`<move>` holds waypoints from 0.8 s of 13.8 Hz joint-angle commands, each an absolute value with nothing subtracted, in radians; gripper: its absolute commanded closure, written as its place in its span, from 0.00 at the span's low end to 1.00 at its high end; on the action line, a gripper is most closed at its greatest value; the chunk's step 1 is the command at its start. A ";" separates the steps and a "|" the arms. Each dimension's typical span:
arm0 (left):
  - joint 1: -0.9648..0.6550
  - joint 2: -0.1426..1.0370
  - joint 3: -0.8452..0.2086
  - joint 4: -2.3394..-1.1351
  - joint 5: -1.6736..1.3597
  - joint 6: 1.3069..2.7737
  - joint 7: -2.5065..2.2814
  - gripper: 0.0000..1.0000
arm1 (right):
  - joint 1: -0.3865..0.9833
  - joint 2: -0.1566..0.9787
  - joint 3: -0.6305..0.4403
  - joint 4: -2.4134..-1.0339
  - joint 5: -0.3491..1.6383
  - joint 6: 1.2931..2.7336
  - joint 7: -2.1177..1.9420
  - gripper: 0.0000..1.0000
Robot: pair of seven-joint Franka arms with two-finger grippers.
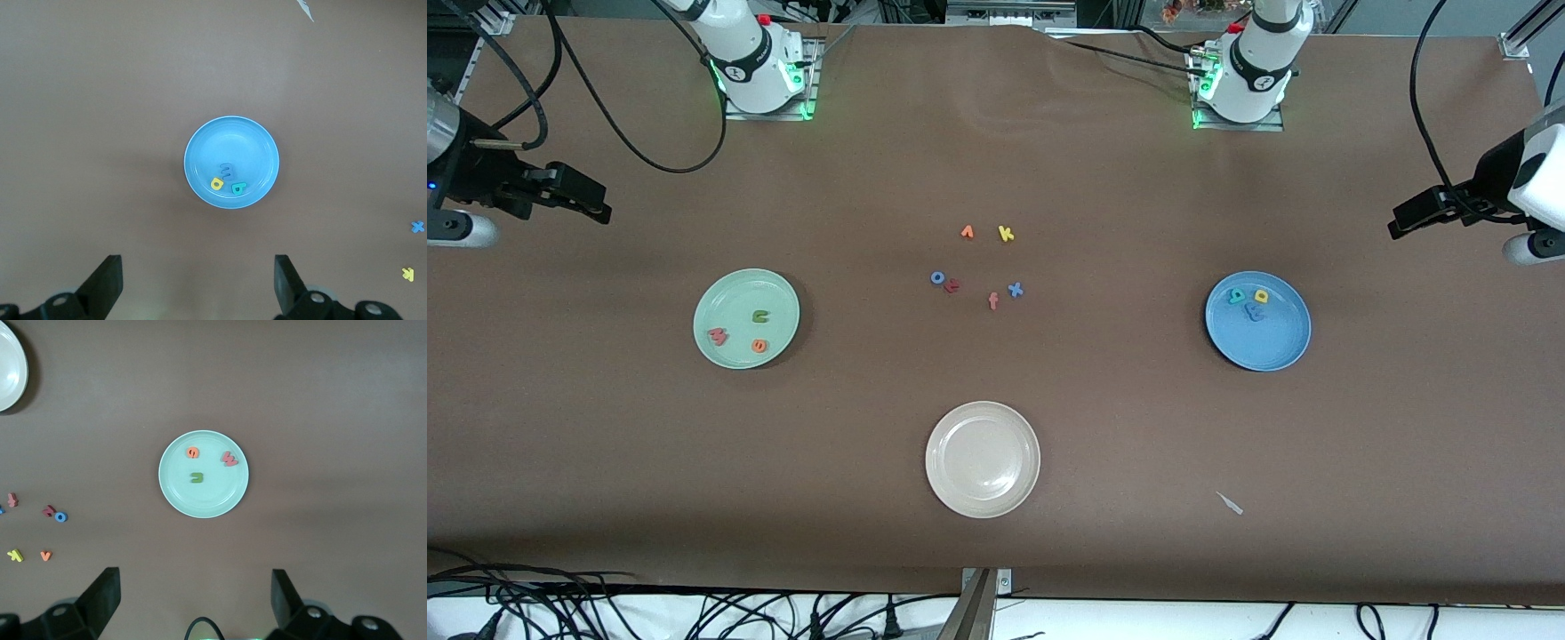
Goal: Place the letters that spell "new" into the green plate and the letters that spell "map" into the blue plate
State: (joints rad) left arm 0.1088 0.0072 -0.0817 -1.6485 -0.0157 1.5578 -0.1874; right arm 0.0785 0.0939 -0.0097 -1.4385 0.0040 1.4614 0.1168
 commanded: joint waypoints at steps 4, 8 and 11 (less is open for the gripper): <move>0.106 -0.005 -0.077 -1.655 -0.044 1.551 -0.166 0.00 | 0.100 0.098 -0.011 -1.420 0.017 1.439 0.104 0.00; 0.106 -0.005 -0.077 -1.655 -0.044 1.549 -0.166 0.00 | 0.100 0.097 -0.012 -1.420 0.018 1.439 0.094 0.00; 0.106 -0.005 -0.077 -1.655 -0.044 1.549 -0.166 0.00 | 0.100 0.098 -0.014 -1.422 0.020 1.439 0.094 0.00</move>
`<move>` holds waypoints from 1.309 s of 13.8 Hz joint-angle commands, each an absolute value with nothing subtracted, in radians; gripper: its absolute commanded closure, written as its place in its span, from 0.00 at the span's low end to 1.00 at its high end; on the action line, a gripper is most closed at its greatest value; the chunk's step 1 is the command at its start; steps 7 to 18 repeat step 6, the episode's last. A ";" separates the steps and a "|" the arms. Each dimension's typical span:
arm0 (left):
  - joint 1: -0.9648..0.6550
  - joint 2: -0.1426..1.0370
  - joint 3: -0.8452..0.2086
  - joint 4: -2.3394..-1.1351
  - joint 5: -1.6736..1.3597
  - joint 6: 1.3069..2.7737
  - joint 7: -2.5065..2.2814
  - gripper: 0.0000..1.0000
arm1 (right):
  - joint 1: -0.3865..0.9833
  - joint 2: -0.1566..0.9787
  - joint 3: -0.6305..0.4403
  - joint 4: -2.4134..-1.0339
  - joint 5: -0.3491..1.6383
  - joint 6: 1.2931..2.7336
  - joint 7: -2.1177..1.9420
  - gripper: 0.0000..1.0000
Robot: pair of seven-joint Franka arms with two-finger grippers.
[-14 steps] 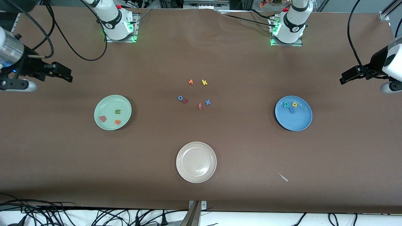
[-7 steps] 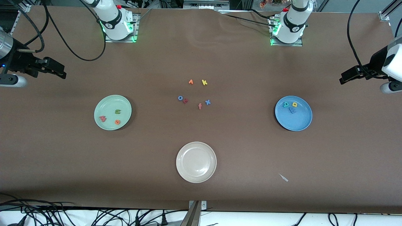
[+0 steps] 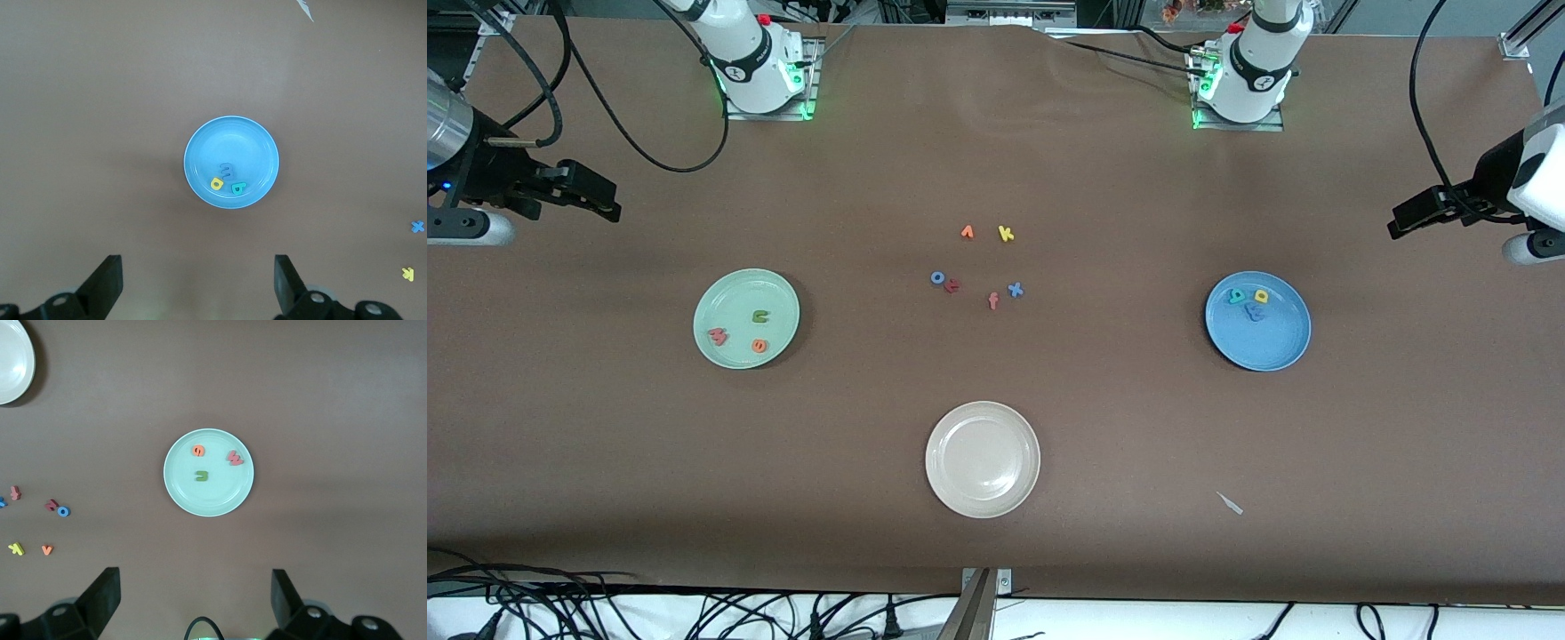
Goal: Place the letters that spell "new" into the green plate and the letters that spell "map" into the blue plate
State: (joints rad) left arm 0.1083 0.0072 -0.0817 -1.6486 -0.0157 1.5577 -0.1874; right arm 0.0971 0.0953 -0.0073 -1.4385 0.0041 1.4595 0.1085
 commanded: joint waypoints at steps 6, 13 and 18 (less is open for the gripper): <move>0.106 -0.005 -0.077 -1.655 -0.044 1.549 -0.166 0.00 | 0.100 0.098 -0.012 -1.424 0.018 1.439 0.089 0.00; 0.106 -0.005 -0.077 -1.655 -0.044 1.549 -0.166 0.00 | 0.100 0.098 -0.012 -1.424 0.018 1.439 0.089 0.00; 0.106 -0.005 -0.077 -1.655 -0.044 1.549 -0.166 0.00 | 0.100 0.098 -0.012 -1.424 0.018 1.439 0.089 0.00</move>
